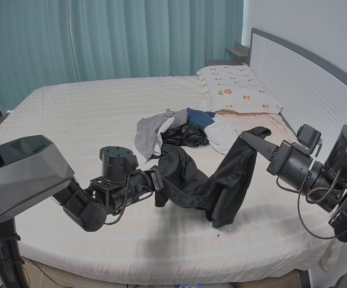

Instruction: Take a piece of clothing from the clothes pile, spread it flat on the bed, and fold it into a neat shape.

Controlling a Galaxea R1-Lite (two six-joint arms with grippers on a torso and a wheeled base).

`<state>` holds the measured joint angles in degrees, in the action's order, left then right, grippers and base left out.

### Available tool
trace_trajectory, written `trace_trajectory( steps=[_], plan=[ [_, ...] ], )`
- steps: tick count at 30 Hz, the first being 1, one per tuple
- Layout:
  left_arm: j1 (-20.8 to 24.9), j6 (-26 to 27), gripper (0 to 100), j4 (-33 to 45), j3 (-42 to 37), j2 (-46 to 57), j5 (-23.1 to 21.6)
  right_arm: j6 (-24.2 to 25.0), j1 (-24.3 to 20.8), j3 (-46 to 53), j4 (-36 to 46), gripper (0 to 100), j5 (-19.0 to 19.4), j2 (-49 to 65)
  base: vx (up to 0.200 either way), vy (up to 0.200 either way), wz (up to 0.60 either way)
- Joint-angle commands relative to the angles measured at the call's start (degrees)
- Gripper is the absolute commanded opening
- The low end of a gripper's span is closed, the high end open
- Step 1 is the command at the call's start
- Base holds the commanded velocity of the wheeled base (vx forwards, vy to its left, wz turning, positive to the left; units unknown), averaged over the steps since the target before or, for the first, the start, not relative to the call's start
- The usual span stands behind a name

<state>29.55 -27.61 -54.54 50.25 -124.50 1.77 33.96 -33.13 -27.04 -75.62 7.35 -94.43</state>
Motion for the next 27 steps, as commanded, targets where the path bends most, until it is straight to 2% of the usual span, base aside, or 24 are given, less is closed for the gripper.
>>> trace_trajectory(
  steps=[1, 4, 8, 13, 17, 23, 27],
  plan=[
    [-0.28, -1.39, 0, -0.13, -5.51, 12.35, 0.25, 2.69, 4.75, 0.50, -0.23, 0, -0.41, -7.61, 0.000, 0.000, 0.00],
    [-0.81, -5.08, 0, -0.04, -8.24, 14.20, 1.31, 3.83, 7.56, -0.82, -1.02, 0, -0.67, -10.86, 0.000, 0.000, 0.00],
    [-0.37, -6.67, 0, -1.09, -12.28, 14.38, 4.38, 7.35, 9.14, -1.70, -2.78, 0, -3.13, -13.33, 0.000, 0.000, 0.00],
    [-0.37, -14.58, 0, -7.25, -13.60, 13.41, 4.91, 10.16, 9.40, -1.70, -4.63, 0, -5.24, -16.31, 0.000, 0.000, 0.00],
    [-0.28, -15.54, 0, -10.94, -17.20, 12.71, 5.00, 11.12, 9.58, -1.00, -4.71, 0, -5.68, -19.30, 0.000, 0.000, 0.00],
    [-0.19, -16.33, 0, -13.14, -23.62, 11.91, 4.65, 11.21, 9.05, -0.47, -7.35, 0, -9.90, -24.40, 0.000, 0.000, 0.00],
    [-0.37, -19.59, 0, -14.80, -25.29, 12.00, 3.86, 11.12, 8.70, 1.73, -12.18, 0, -10.34, -27.30, 0.000, 0.000, 0.00]
  ],
)
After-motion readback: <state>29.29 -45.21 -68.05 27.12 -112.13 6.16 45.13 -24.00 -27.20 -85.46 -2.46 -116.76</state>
